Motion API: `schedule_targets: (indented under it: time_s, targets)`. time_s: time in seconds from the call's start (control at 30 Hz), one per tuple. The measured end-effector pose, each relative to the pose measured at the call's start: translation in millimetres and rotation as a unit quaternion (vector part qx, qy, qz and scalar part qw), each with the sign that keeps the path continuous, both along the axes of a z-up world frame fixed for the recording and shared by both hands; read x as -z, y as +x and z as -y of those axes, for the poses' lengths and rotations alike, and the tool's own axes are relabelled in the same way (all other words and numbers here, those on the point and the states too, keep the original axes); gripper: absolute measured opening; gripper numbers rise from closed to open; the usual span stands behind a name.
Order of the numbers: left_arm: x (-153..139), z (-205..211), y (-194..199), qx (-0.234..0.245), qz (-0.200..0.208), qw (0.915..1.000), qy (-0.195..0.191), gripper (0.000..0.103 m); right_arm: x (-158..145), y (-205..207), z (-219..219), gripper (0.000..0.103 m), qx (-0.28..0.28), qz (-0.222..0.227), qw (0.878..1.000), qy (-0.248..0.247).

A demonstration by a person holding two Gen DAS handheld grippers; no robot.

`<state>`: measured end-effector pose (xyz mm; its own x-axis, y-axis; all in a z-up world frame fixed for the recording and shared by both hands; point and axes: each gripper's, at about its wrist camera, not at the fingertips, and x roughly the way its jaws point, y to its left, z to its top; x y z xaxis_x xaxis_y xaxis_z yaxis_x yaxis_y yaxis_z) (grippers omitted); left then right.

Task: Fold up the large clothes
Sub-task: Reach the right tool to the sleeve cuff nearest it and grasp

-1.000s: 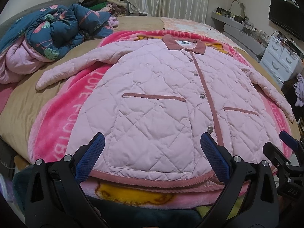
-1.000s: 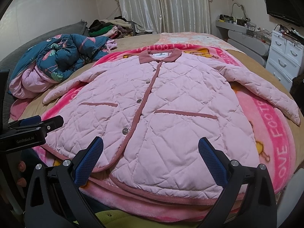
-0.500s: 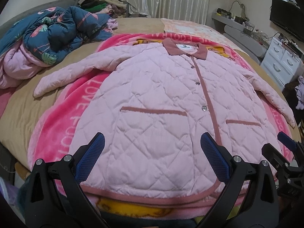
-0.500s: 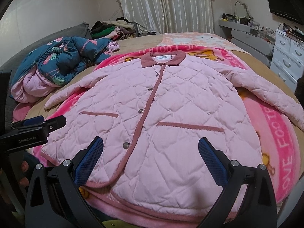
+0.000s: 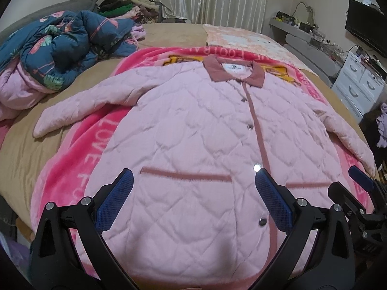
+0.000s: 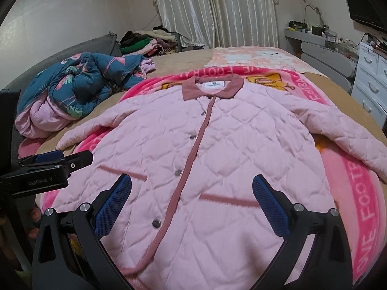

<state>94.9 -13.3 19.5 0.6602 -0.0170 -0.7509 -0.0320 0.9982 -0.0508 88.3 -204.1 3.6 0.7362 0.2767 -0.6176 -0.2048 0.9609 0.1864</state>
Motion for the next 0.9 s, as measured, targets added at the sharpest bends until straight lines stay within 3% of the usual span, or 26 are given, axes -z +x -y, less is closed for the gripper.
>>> schedule_targets:
  time_s: [0.17,0.57,0.9]
  targets:
    - [-1.6,9.4,24.1,0.003,-0.007,0.9998,-0.017,0.095,-4.5,25.6,17.0,0.099,0.015,0.000,1.000,0.011]
    - [-7.6,47.7,80.7,0.023,-0.010,0.9995,-0.017,0.095,-3.2,76.5,77.4,0.099,0.080,-0.009,0.996,0.034]
    - [-4.5,85.8,125.2,0.042,-0.020,0.9985,-0.026,0.095,13.8,108.7,147.2,0.099,0.162,-0.030,0.985,0.044]
